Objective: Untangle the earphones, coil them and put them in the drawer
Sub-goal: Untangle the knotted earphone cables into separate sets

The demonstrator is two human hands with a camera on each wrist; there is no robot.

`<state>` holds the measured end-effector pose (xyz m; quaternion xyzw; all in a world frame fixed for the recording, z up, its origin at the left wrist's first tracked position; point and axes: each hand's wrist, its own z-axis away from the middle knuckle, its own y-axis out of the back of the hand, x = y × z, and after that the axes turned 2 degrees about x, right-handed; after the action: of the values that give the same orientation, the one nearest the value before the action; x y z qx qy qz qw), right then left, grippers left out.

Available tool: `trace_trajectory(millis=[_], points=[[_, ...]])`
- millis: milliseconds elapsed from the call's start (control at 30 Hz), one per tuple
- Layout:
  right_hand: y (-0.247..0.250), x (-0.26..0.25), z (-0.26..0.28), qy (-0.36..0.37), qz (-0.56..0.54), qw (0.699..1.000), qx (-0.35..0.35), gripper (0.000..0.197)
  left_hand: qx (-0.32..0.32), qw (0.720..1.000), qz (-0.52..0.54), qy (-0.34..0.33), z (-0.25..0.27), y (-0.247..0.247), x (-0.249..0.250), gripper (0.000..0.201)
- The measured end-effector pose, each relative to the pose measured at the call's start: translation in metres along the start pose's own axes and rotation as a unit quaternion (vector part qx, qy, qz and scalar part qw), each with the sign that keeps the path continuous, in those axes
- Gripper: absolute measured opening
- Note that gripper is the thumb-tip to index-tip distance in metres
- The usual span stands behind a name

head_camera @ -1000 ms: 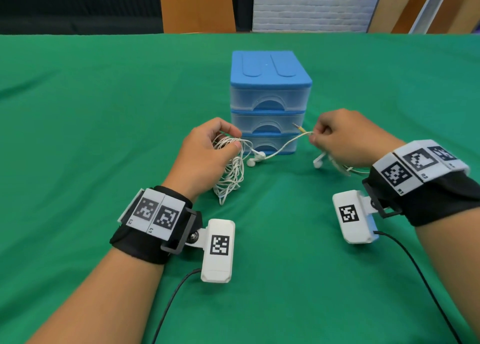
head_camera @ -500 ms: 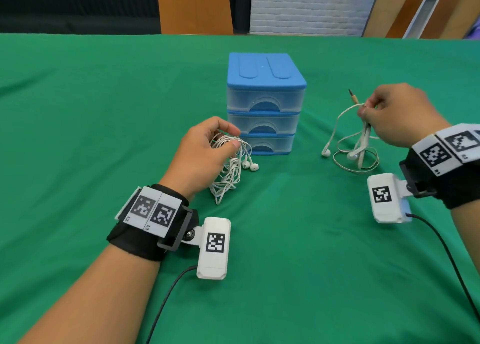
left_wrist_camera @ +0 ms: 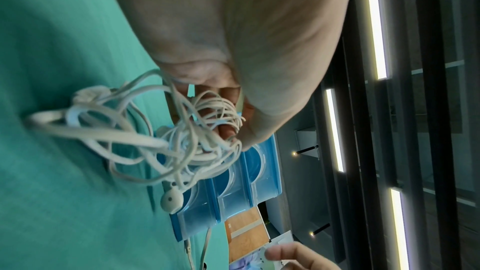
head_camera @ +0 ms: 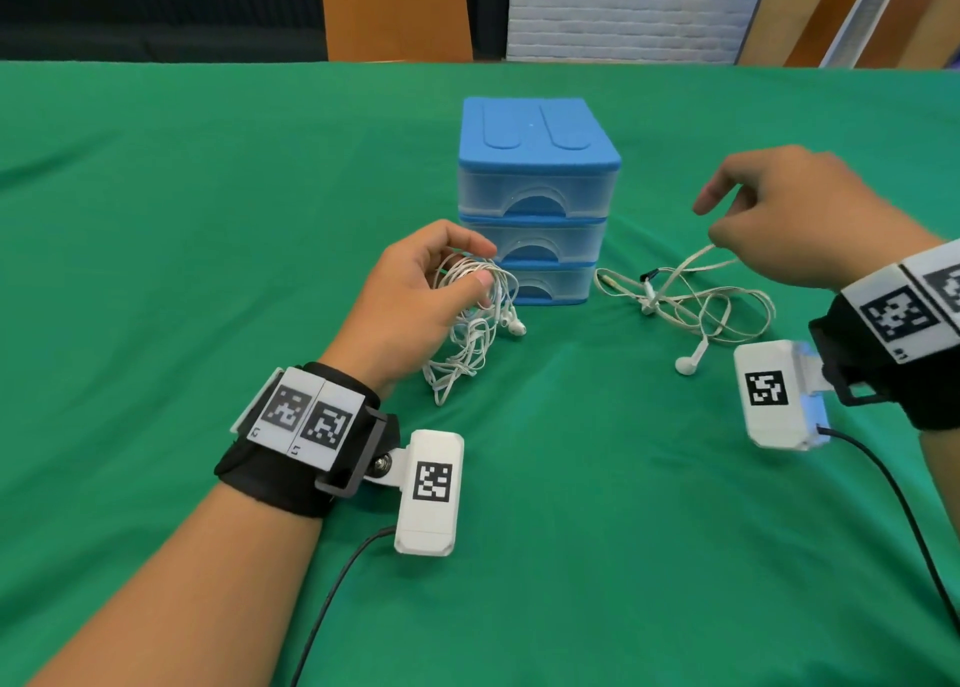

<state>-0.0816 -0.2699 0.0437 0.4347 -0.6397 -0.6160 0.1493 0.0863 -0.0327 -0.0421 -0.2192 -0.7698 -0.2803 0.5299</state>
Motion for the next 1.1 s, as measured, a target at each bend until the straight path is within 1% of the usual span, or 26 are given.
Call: trace_trajectory(millis=[67,133,300,400,467,567,667,733,800,867,933,1000,1033,1100], points=[[0.004,-0.014,0.006,0.032,-0.031,0.999,0.006,0.022,-0.005,1.0,0.016,-0.003,0.0,-0.001,0.001,0.016],[0.002,-0.027,0.012,0.062,-0.071,0.995,-0.01,0.022,-0.011,0.999,0.038,-0.005,0.001,-0.001,0.003,0.016],[-0.032,-0.051,0.02,0.117,-0.157,0.974,-0.117,0.014,-0.026,0.994,0.109,-0.003,0.001,-0.002,0.006,0.018],[-0.058,-0.054,0.021,0.135,-0.163,0.966,-0.147,0.023,-0.041,0.986,0.159,0.001,0.002,-0.001,0.006,0.025],[-0.069,-0.053,0.022,0.145,-0.186,0.956,-0.175,0.021,-0.055,0.983,0.176,0.001,0.003,-0.001,0.004,0.027],[-0.077,-0.051,0.024,0.138,-0.262,0.932,-0.21,0.011,-0.067,0.981,0.18,0.003,0.002,-0.001,0.004,0.03],[-0.083,-0.047,0.025,0.12,-0.334,0.911,-0.21,0.007,-0.055,0.985,0.163,0.004,0.001,-0.001,0.003,0.031],[-0.089,-0.041,0.024,0.098,-0.379,0.899,-0.198,0.007,-0.036,0.989,0.146,0.014,-0.001,-0.001,0.002,0.027],[-0.095,-0.035,0.023,0.075,-0.428,0.881,-0.187,0.01,-0.018,0.989,0.14,0.039,-0.002,0.0,0.001,0.02],[-0.101,-0.031,0.021,0.063,-0.466,0.865,-0.178,0.015,-0.015,0.99,0.129,0.061,-0.004,0.0,-0.001,0.017],[-0.104,-0.031,0.021,0.063,-0.486,0.852,-0.181,0.021,-0.028,0.987,0.135,0.077,-0.003,-0.001,-0.002,0.02],[-0.105,-0.032,0.021,0.064,-0.492,0.845,-0.199,0.026,-0.055,0.98,0.168,0.09,-0.003,-0.004,-0.001,0.026],[-0.107,-0.034,0.022,0.067,-0.485,0.847,-0.207,0.026,-0.07,0.976,0.182,0.094,-0.002,-0.003,0.0,0.03],[-0.107,-0.036,0.024,0.074,-0.463,0.858,-0.21,0.019,-0.098,0.971,0.195,0.095,-0.001,-0.005,0.0,0.039]])
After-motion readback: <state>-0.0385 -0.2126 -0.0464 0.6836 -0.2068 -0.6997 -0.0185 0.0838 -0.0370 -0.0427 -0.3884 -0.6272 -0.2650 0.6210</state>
